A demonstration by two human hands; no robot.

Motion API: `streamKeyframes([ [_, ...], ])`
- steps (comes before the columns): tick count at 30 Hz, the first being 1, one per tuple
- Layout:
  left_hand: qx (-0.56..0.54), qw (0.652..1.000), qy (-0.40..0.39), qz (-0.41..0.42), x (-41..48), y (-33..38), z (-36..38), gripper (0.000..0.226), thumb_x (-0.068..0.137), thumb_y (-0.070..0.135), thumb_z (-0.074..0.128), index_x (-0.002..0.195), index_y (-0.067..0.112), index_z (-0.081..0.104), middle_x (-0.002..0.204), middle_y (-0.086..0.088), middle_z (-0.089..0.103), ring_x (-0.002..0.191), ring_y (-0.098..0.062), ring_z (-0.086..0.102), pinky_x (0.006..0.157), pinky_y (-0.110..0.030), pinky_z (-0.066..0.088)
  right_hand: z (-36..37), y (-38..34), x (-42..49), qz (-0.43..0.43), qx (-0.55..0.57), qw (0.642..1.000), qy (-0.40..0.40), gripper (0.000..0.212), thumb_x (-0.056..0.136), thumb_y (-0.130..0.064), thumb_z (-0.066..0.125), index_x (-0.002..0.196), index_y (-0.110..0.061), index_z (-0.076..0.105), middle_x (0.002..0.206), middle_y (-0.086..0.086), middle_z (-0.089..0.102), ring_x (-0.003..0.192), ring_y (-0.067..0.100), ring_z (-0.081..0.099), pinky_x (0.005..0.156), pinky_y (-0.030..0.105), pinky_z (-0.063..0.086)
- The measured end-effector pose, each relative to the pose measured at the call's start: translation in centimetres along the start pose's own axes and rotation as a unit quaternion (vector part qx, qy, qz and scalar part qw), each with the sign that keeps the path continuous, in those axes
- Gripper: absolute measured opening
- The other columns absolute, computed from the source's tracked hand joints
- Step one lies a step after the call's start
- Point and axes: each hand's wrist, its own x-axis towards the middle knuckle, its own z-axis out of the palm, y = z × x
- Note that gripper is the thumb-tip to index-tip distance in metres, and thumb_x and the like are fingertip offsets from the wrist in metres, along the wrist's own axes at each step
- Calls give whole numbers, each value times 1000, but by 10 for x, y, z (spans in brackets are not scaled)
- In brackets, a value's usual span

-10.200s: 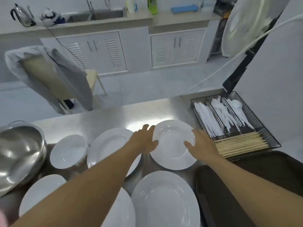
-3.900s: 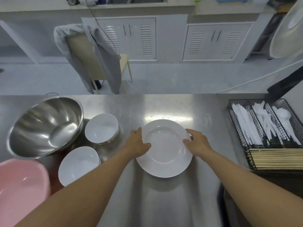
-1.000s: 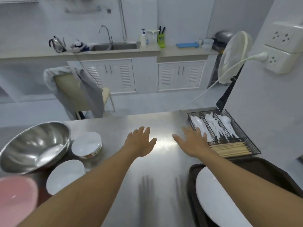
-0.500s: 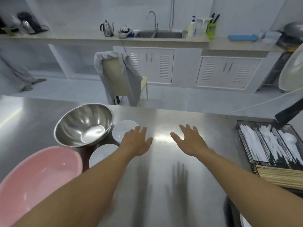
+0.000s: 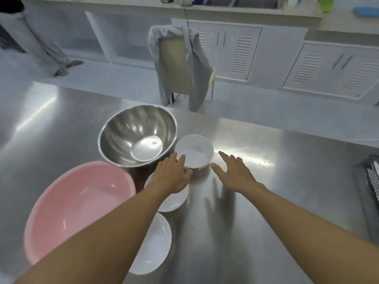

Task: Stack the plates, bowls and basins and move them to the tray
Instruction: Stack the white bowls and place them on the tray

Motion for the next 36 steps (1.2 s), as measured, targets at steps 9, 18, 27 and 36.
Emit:
streamKeyframes([
  [9, -159, 985, -59, -8, 26, -20, 10, 57, 97, 47, 43, 145, 17, 36, 153, -16, 27, 127, -35, 52, 109, -49, 40, 29, -21, 32, 6, 77, 996, -42, 69, 92, -63, 41, 153, -34, 28, 147, 6, 52, 130, 30, 50, 93, 35, 39],
  [18, -212, 977, -12, 16, 5, -22, 4, 39, 95, 39, 50, 126, 14, 51, 134, -7, 37, 113, -25, 60, 105, -45, 44, 15, -23, 14, -2, 56, 998, 3, 73, 93, -65, 40, 154, -26, 32, 144, 6, 56, 132, 26, 50, 104, 39, 38],
  [27, -206, 977, 52, 27, -49, -19, -11, 45, 98, 36, 51, 133, 8, 49, 144, -10, 34, 117, -27, 55, 107, -41, 41, 4, -38, -40, -32, 44, 997, 50, 73, 91, -68, 41, 153, -29, 36, 138, 4, 62, 130, 24, 52, 100, 36, 40],
  [36, -196, 977, 83, -9, -97, -51, -2, 38, 98, 31, 52, 125, 4, 54, 138, -13, 38, 112, -31, 56, 101, -42, 45, 34, -63, -67, -65, 56, 996, 28, 78, 86, -73, 41, 151, -30, 41, 141, 1, 59, 128, 18, 55, 89, 28, 36],
])
